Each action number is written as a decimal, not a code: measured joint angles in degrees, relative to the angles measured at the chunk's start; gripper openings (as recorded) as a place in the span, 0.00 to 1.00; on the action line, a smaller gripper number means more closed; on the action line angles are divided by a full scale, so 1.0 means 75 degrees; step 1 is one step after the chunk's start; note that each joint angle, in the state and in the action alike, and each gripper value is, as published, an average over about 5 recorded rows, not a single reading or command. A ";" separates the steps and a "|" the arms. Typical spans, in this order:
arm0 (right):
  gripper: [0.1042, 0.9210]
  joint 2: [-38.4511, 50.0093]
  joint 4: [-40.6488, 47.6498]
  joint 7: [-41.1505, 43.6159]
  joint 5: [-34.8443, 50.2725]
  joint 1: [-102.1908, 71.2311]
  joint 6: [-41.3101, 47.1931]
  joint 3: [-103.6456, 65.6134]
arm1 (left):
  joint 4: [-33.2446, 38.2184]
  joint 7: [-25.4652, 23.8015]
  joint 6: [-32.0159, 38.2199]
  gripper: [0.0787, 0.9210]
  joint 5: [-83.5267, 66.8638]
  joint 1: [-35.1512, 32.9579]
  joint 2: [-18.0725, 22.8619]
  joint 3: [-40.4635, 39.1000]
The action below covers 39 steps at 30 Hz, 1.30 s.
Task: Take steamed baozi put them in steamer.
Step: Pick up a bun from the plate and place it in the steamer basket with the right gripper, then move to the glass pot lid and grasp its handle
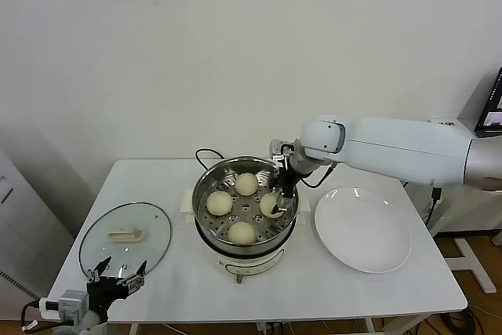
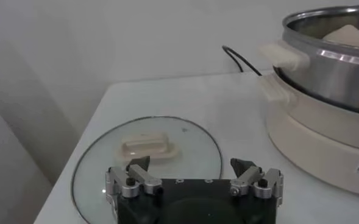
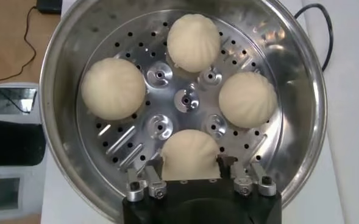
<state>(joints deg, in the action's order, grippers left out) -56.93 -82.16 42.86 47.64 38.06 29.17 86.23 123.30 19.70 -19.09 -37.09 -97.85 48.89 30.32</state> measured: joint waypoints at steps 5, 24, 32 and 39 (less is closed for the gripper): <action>0.88 0.0193 0.0062 -0.0023 0.0117 -0.0117 -0.0064 -0.0404 | -0.0007 0.0000 0.0008 0.88 0.0000 0.0008 0.0006 0.0030; 0.88 0.2427 -0.0428 -0.2139 0.0558 -0.3905 -0.1900 -0.5910 | -0.0034 -0.0015 0.0077 0.88 0.0087 0.0217 0.0145 0.0144; 0.88 0.2750 -0.0838 -0.4012 0.0180 -0.6462 -0.2971 -0.8425 | -0.0045 -0.0071 0.0269 0.88 0.0263 0.0229 0.0286 0.0263; 0.88 0.2388 -0.1220 -0.5318 -0.0507 -0.8671 -0.3494 -1.0522 | -0.0187 -0.0191 0.0464 0.88 0.0583 0.0348 0.0460 0.0391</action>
<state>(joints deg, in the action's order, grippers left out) -39.02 -91.31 2.97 43.83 -26.98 2.97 7.32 121.90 18.27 -15.60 -32.72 -95.25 52.34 33.26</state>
